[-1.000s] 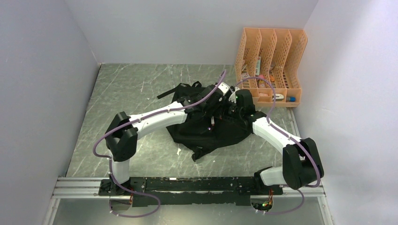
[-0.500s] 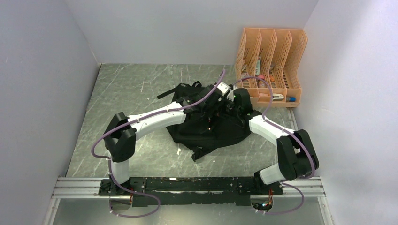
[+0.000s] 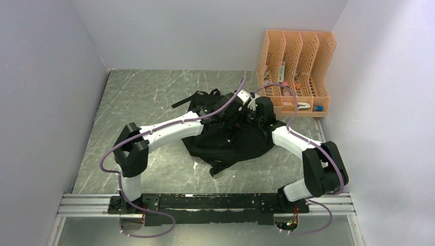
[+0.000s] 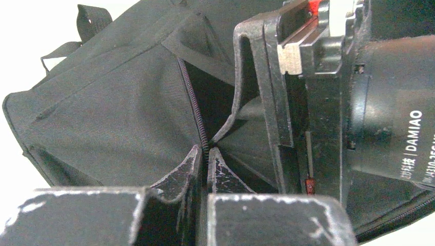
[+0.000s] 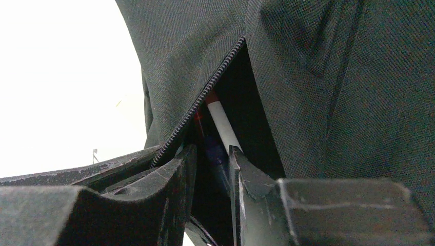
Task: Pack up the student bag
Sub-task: Place the stationery in the student bag, then pick up the stationery from the center of the board.
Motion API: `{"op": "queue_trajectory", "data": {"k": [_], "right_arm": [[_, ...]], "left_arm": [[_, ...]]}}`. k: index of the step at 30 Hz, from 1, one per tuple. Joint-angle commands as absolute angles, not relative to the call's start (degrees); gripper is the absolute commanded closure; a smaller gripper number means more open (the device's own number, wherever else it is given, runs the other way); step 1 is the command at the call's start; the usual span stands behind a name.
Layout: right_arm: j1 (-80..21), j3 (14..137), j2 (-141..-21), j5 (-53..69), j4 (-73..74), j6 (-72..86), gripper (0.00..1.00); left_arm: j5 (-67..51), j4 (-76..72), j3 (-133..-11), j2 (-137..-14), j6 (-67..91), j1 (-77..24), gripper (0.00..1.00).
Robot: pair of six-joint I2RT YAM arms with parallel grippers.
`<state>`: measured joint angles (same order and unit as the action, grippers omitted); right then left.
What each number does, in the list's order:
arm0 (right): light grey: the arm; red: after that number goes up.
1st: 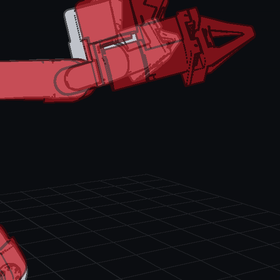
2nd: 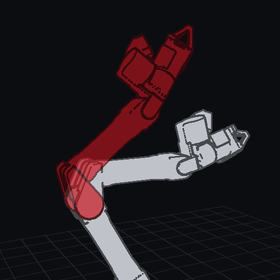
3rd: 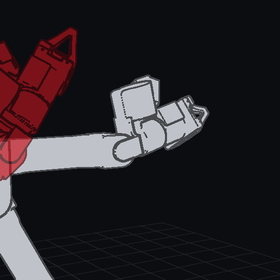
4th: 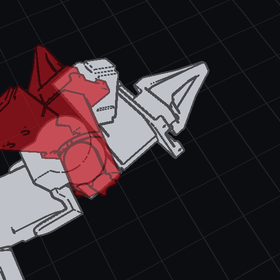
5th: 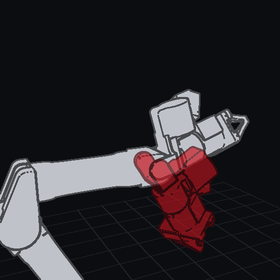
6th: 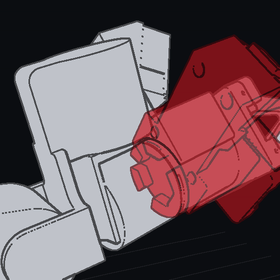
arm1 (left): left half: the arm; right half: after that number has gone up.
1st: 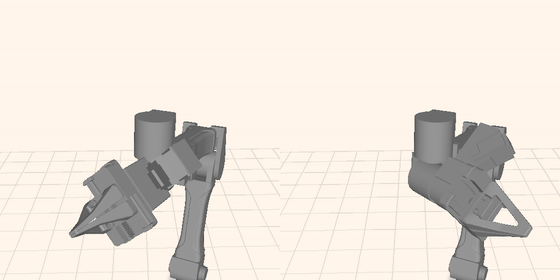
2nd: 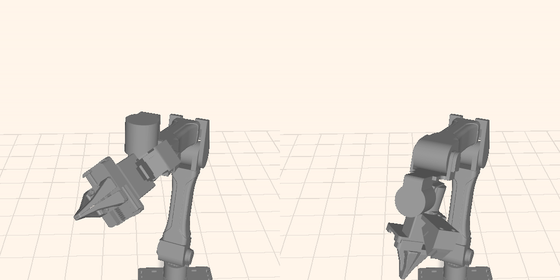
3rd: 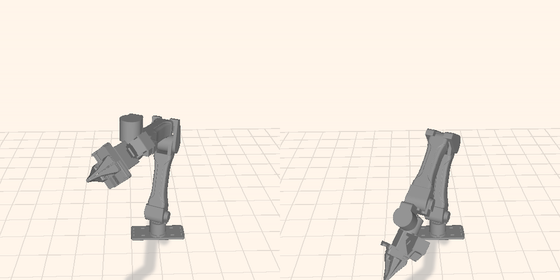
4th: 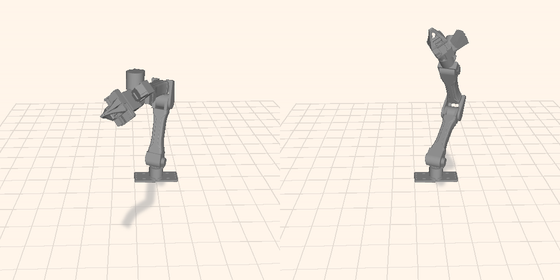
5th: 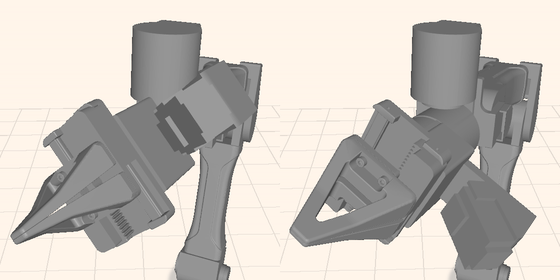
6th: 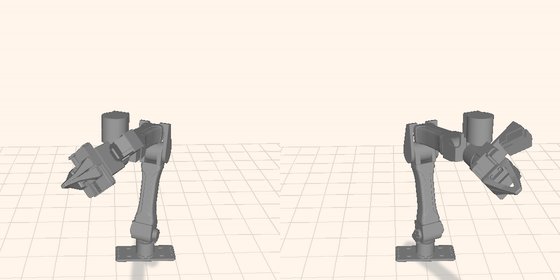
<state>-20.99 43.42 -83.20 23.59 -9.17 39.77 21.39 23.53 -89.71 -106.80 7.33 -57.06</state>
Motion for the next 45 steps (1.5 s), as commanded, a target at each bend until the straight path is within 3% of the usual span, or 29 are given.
{"op": "queue_trajectory", "data": {"k": [1, 13, 20, 27, 34, 45], "right_arm": [[-20.79, 42.5, -81.96, 23.17, -10.18, 39.18, 0.67], [-20.65, 37.13, -68.04, 9.24, -7.5, 38.6, 0.65], [-20.65, 35.12, -62.68, 4.48, -5.74, 37.53, 0.64], [-20.71, 34.57, -62.09, 4.72, -5.89, 37.32, 0.64], [-20.73, 34.4, -62.38, 5.23, -6.34, 37.32, 0.63], [-20.68, 33.36, -62.56, 5.43, -7.03, 37.53, 0.63]], "left_arm": [[21.1, 22.41, -89.74, -104.54, 7.82, -57.34, 0.95], [19.85, 21.12, -89.72, -103.64, 8.71, -57.31, 0.94], [19.89, 18.99, -88.61, -100.97, 9.56, -57.22, 0.73], [21.36, 16.49, -85.54, -96.09, 10.05, -56.79, 0.65], [20.06, 14.69, -80.7, -89.48, 13.08, -51.63, 0.66], [15.03, 15.42, -69.8, -80.26, 22.17, -35.0, 0.66]]}}
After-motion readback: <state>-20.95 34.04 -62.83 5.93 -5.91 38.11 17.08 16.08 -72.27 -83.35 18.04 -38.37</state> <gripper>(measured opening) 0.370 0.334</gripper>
